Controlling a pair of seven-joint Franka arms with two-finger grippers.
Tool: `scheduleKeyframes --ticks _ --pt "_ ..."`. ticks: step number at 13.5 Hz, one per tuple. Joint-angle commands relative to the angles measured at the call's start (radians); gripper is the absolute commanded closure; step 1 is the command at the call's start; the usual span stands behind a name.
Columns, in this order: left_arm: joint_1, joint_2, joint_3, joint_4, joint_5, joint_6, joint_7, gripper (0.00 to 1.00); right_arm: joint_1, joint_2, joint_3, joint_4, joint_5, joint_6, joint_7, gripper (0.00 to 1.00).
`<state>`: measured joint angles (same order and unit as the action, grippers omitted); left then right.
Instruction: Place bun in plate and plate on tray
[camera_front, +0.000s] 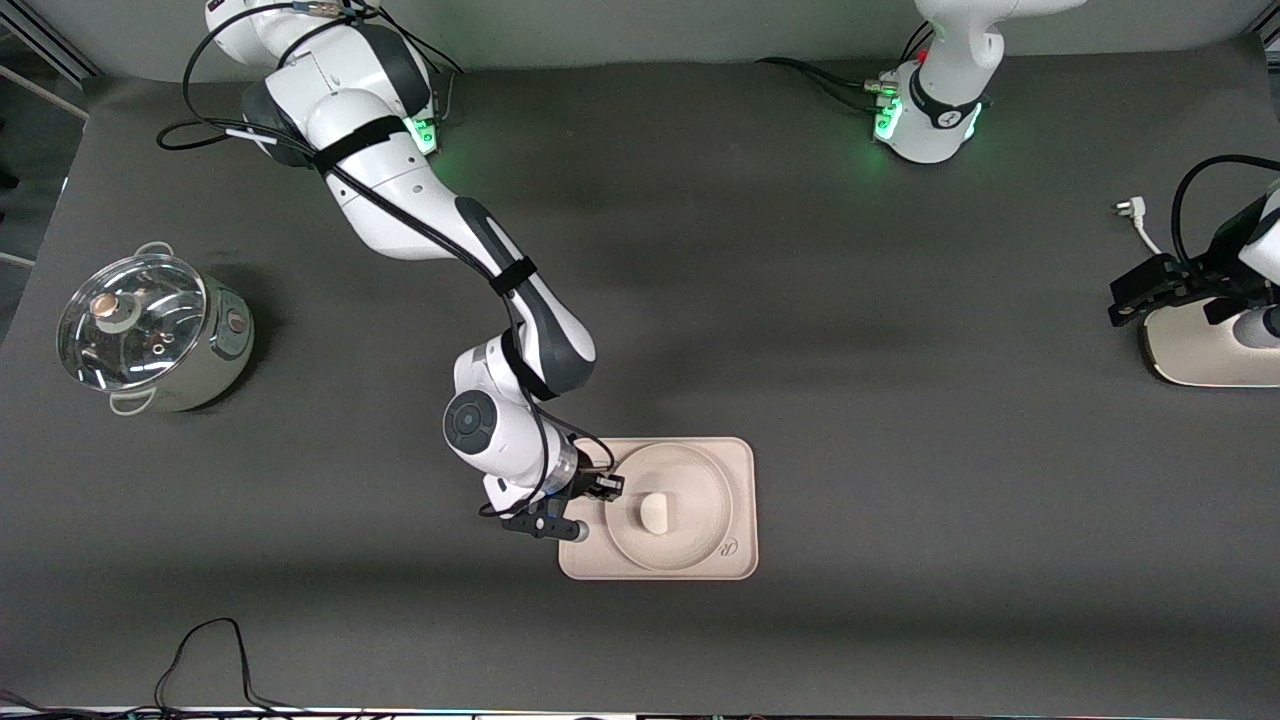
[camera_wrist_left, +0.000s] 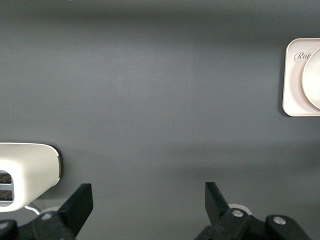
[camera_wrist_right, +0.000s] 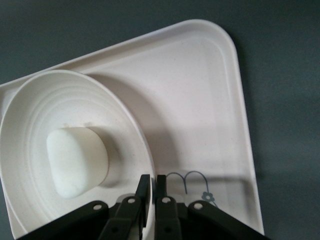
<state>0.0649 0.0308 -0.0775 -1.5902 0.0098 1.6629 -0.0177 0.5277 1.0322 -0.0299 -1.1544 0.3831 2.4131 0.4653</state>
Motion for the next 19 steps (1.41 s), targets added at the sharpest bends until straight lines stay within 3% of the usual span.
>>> scheduleKeyframes --ticks 1,3,6,9,13,14,16,19 --pt "0.006 -0.006 -0.004 -0.001 -0.001 -0.008 0.013 0.00 -0.005 0.005 0.004 0.036 0.026 -0.003 -0.005 0.00" --pt "0.006 -0.006 -0.004 -0.001 -0.001 -0.008 0.013 0.00 -0.008 -0.041 0.005 0.033 0.031 -0.018 0.013 0.00" --pt "0.006 -0.006 -0.004 0.001 -0.001 -0.009 0.013 0.00 -0.024 -0.186 0.004 -0.010 0.025 -0.173 0.053 0.00" --pt "0.006 -0.008 -0.004 0.003 0.001 -0.009 0.012 0.00 -0.060 -0.458 -0.005 -0.160 0.010 -0.393 0.050 0.00" --pt "0.007 -0.008 -0.004 0.003 0.005 -0.009 0.015 0.00 -0.152 -0.754 -0.021 -0.243 -0.163 -0.749 -0.035 0.00" --pt "0.006 -0.008 -0.004 0.003 0.005 -0.009 0.013 0.00 -0.179 -0.821 -0.021 -0.281 -0.174 -0.797 -0.092 0.00" --pt "0.006 -0.009 -0.004 0.003 0.005 -0.009 0.013 0.00 -0.230 -0.940 -0.021 -0.358 -0.283 -0.831 -0.260 0.00" --pt "0.006 -0.009 -0.004 0.003 0.009 -0.009 0.013 0.00 -0.320 -1.003 -0.021 -0.383 -0.350 -0.914 -0.381 0.00"
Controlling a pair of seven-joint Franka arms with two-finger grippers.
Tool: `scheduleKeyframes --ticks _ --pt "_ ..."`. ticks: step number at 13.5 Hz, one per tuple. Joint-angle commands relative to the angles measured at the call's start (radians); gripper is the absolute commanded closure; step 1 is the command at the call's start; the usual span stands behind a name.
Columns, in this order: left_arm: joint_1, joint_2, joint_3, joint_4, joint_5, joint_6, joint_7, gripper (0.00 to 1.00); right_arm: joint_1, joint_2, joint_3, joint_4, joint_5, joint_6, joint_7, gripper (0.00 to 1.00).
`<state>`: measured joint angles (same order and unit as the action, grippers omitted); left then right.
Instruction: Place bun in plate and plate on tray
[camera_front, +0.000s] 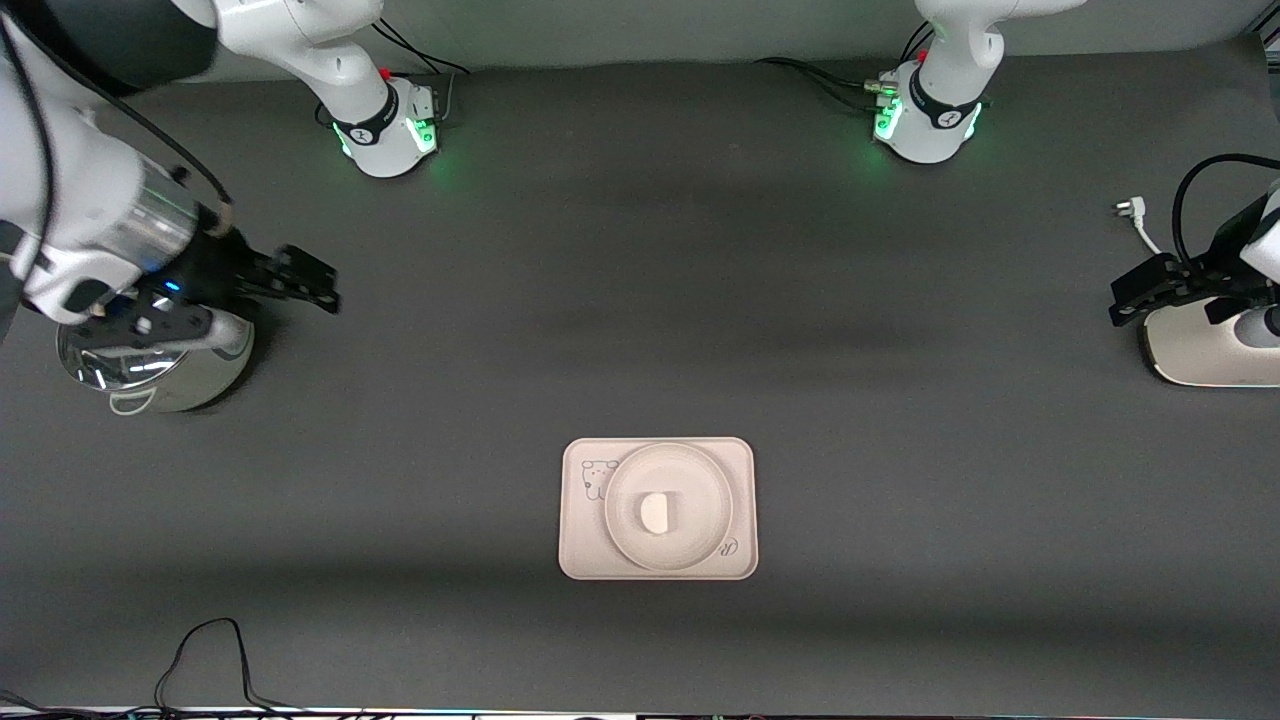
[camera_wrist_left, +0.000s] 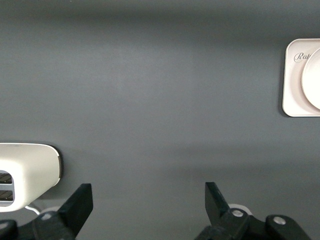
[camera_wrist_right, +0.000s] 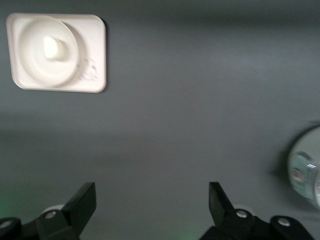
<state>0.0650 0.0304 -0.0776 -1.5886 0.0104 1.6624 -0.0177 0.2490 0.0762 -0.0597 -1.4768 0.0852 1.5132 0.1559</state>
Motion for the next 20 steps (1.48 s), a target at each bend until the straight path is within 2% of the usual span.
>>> scheduleKeyframes --ticks 1,3,5,9,20 --pt "0.006 -0.009 -0.004 0.002 0.008 -0.009 0.013 0.00 -0.075 -0.049 0.009 -0.062 -0.073 -0.013 -0.106 0.00" --pt "0.004 -0.009 -0.005 0.002 0.010 -0.009 0.015 0.00 -0.152 -0.039 0.009 -0.062 -0.074 0.008 -0.174 0.00" --pt "0.004 -0.010 -0.005 0.002 0.010 -0.010 0.015 0.00 -0.183 -0.033 -0.009 -0.063 -0.075 0.027 -0.196 0.00" --pt "0.006 -0.010 -0.005 0.002 0.010 -0.010 0.015 0.00 -0.185 -0.026 -0.028 -0.103 -0.073 0.099 -0.196 0.00" --pt "0.006 -0.009 -0.005 0.002 0.010 -0.010 0.016 0.00 -0.185 -0.030 -0.035 -0.099 -0.075 0.088 -0.187 0.00"
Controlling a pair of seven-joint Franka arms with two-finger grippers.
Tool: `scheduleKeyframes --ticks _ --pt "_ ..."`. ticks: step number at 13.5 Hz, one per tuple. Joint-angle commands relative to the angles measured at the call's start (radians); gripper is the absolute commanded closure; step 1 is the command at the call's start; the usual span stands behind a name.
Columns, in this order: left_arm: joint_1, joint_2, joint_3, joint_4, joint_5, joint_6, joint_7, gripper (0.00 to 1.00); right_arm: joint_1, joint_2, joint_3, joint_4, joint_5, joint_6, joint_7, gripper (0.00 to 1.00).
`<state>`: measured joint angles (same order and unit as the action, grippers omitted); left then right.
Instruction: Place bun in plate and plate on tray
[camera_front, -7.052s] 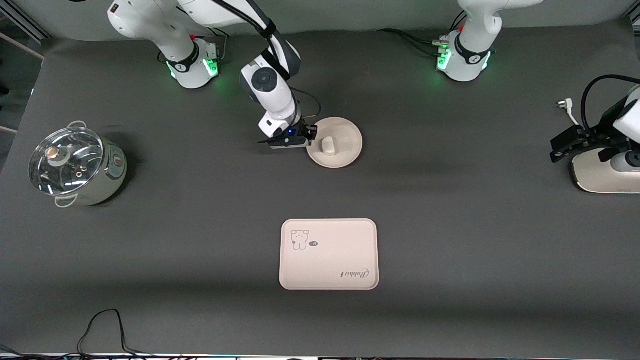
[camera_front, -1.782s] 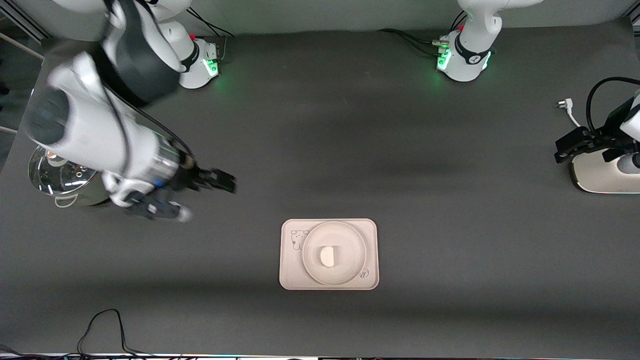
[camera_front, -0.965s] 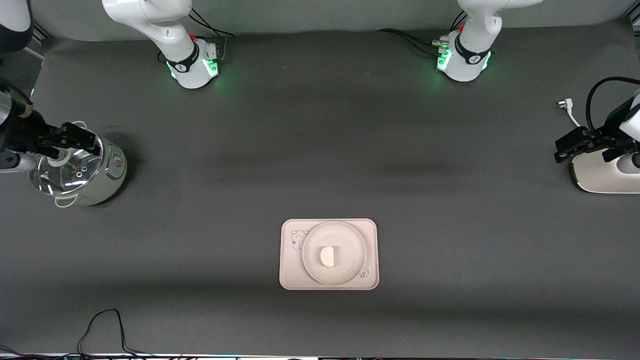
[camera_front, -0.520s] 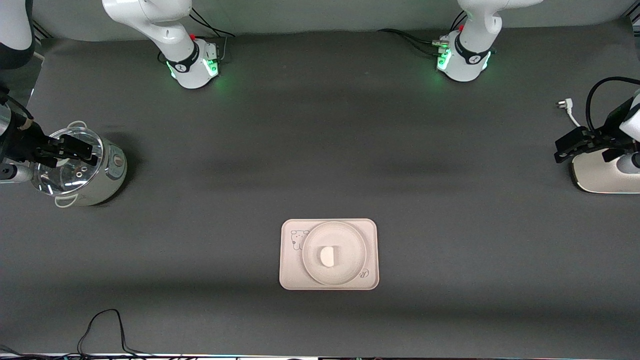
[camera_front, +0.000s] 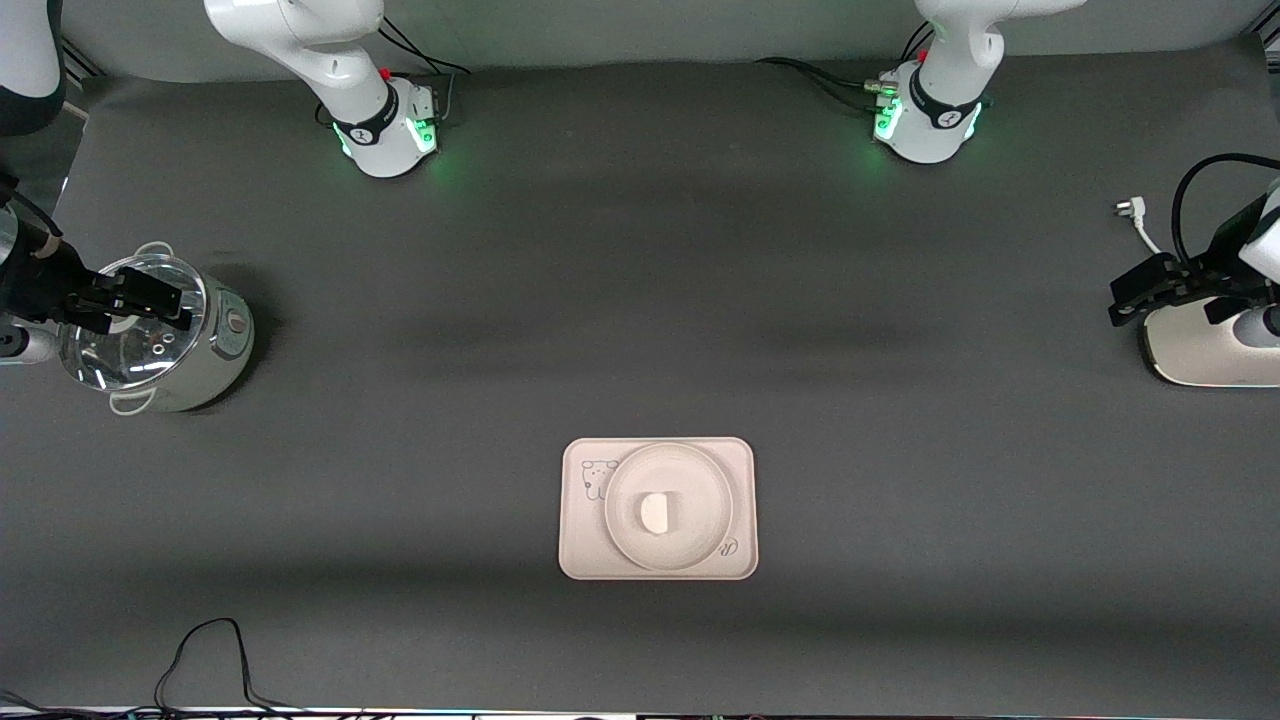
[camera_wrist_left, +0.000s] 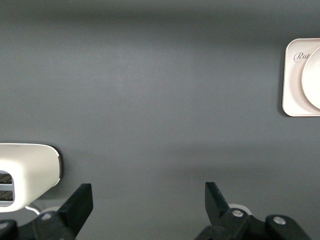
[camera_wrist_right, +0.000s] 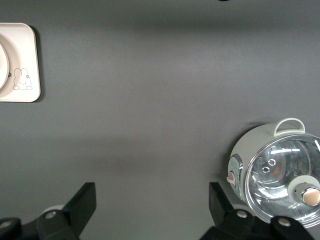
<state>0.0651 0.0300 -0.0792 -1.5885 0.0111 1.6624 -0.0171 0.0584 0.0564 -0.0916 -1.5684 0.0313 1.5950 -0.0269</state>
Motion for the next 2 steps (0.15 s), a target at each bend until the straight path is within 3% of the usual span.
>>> scheduleKeyframes --ticks 1,2 --pt "0.005 -0.009 -0.004 0.002 0.009 -0.010 0.014 0.00 0.009 -0.010 -0.003 -0.009 -0.024 0.008 -0.001 0.00" --pt "0.005 -0.009 -0.004 0.002 0.009 -0.010 0.016 0.00 0.011 -0.007 -0.002 -0.007 -0.048 0.008 -0.002 0.00"
